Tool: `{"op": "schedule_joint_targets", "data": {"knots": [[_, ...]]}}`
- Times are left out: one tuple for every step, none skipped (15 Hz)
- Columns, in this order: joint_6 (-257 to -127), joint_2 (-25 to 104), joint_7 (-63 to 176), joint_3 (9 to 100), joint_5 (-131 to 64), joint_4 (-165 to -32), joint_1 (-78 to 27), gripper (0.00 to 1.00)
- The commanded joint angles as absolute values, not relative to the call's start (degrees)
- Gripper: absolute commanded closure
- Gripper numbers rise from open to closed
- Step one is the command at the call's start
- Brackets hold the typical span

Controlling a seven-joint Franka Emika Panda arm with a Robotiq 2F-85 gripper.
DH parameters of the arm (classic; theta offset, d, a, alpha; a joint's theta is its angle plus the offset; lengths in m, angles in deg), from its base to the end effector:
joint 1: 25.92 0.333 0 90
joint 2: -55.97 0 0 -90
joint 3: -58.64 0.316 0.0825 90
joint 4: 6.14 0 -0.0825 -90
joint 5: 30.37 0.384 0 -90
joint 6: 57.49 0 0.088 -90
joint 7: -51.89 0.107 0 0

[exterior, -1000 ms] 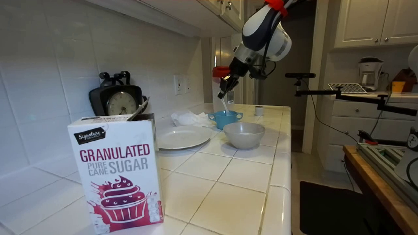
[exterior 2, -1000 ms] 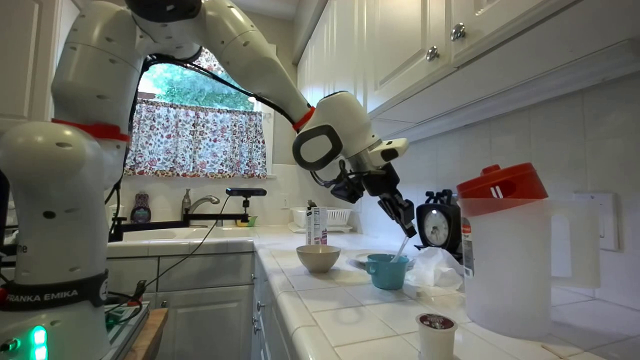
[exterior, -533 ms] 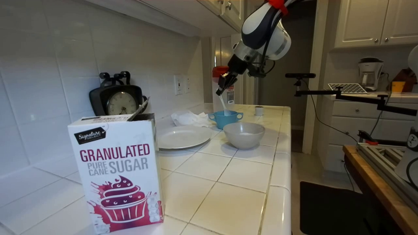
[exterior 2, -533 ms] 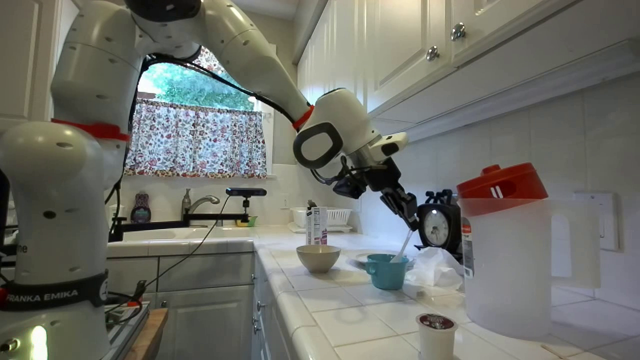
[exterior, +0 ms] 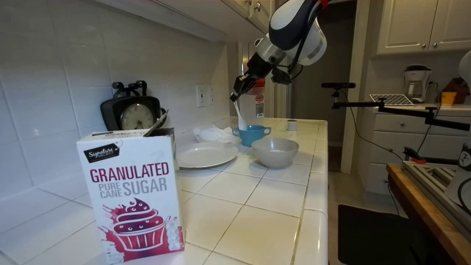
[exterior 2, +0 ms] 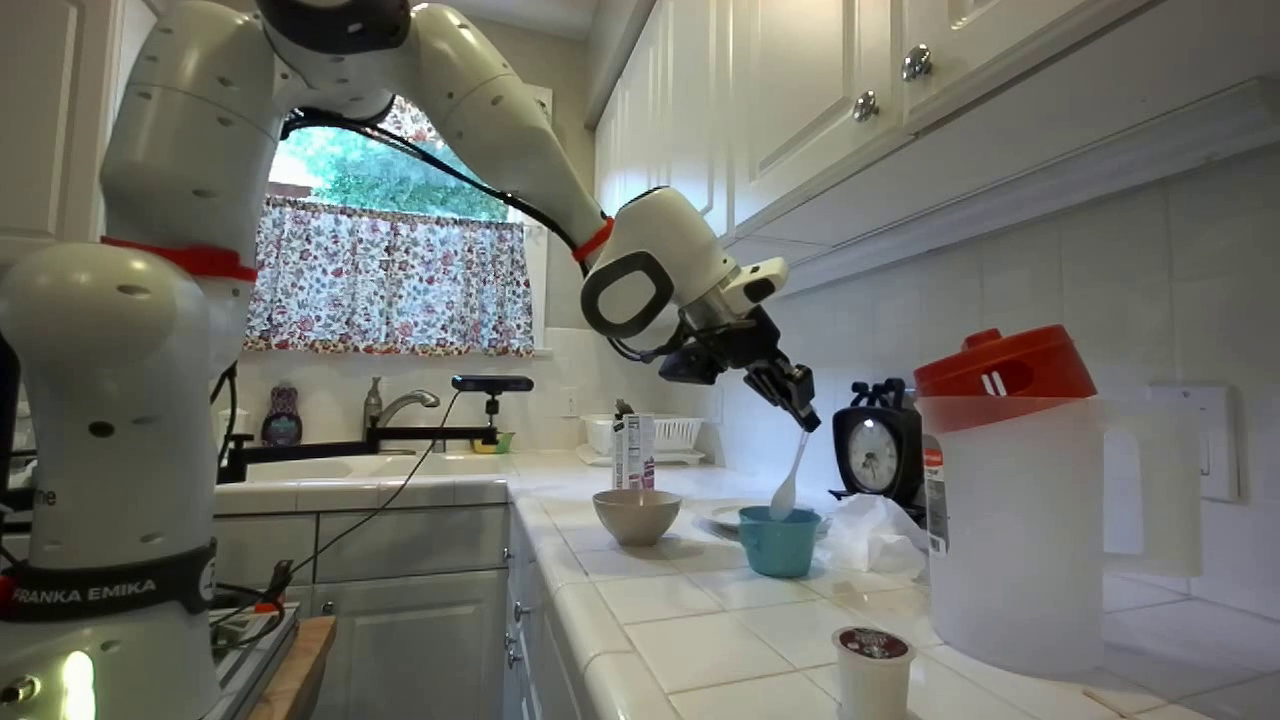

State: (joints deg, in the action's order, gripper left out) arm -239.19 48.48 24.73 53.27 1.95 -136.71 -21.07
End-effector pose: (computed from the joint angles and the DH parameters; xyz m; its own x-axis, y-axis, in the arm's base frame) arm 0.5676 -0.0529 0.3798 0.7219 -0.0873 0.6865 -0.0843 -0.9957 -0.0380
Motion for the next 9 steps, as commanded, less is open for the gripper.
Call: {"op": "schedule_joint_targets", "data": {"knots": [[-239.92,49.74,22.33,57.06,4.96,-137.59,-22.39,0.99],[-239.24,50.08,22.45,57.93,5.72,-137.90,-22.72,0.99],[-239.11,50.35,22.50,58.41,6.28,-138.39,-22.95,0.99],[-239.11,50.55,22.42,58.86,6.96,-138.81,-23.28,0.99],[-238.90,50.90,22.30,59.08,7.57,-139.36,-23.64,0.99],[-238.71,51.15,22.27,59.05,8.09,-139.91,-24.01,0.99],[-238.52,51.35,22.30,58.88,8.38,-140.35,-24.36,0.99],[-238.61,51.56,22.30,58.57,8.53,-140.94,-24.75,0.99],[-238.63,51.69,22.30,58.46,8.66,-141.36,-25.23,0.99]]}}
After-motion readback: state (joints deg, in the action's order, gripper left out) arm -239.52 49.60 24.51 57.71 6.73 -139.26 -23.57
